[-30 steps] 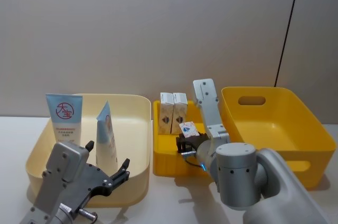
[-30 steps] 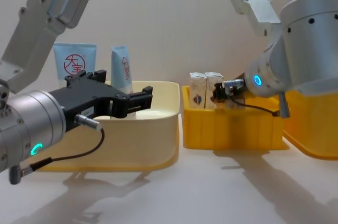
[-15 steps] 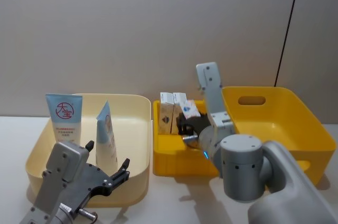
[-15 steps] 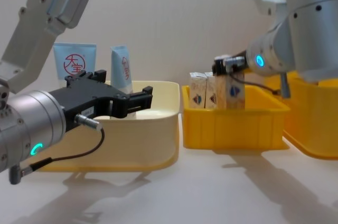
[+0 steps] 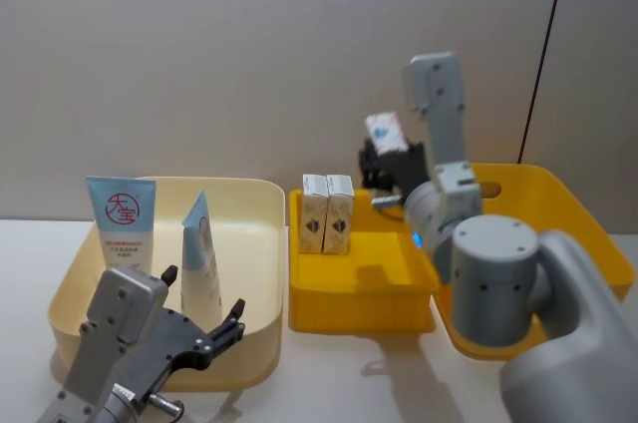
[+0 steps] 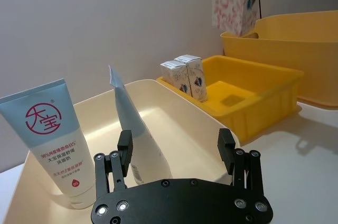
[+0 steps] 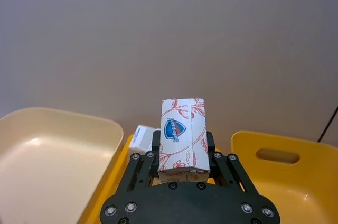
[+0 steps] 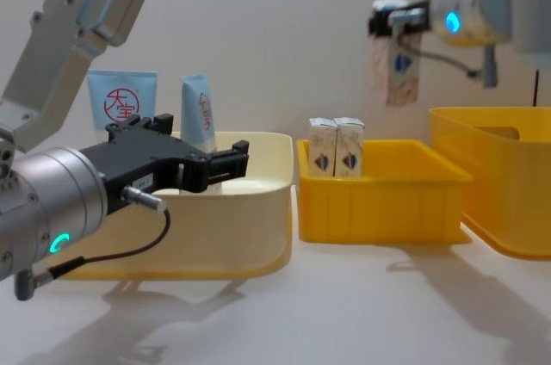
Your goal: Bimanual collaborative sorting of washing and personal care products
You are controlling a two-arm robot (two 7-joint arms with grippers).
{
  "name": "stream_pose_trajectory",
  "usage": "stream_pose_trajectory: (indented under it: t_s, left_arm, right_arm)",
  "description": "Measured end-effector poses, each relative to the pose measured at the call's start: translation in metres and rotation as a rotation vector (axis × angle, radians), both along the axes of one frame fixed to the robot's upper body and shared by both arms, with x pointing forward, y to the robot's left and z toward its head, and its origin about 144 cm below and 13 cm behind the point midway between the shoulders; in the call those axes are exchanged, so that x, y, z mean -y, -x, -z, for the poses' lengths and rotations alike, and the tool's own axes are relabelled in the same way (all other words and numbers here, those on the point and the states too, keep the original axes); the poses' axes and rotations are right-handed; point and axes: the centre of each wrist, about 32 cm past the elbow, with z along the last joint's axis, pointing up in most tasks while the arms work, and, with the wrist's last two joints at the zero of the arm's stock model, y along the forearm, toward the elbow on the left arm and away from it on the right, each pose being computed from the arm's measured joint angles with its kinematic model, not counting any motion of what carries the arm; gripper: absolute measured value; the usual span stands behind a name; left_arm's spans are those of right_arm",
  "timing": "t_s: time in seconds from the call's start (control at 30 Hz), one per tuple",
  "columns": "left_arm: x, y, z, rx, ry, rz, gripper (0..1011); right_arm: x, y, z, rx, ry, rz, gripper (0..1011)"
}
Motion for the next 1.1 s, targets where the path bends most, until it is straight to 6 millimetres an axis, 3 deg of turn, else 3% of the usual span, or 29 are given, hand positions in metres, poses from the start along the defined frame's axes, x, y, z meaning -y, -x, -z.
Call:
stream_pose_trajectory:
  t_s: [0.53,1.1]
  left_arm:
    - [0.0,0.0,0.0,0.0,0.0,0.0,1003]
    - [0.0,0.0,0.0,0.0,0.0,0.0,1003]
  right_arm:
    - [0.046,0.003,-0.035,0.159,0.019,0.171,420]
    - [0.087,0.004,-0.038,0.034,0.017,0.285,419]
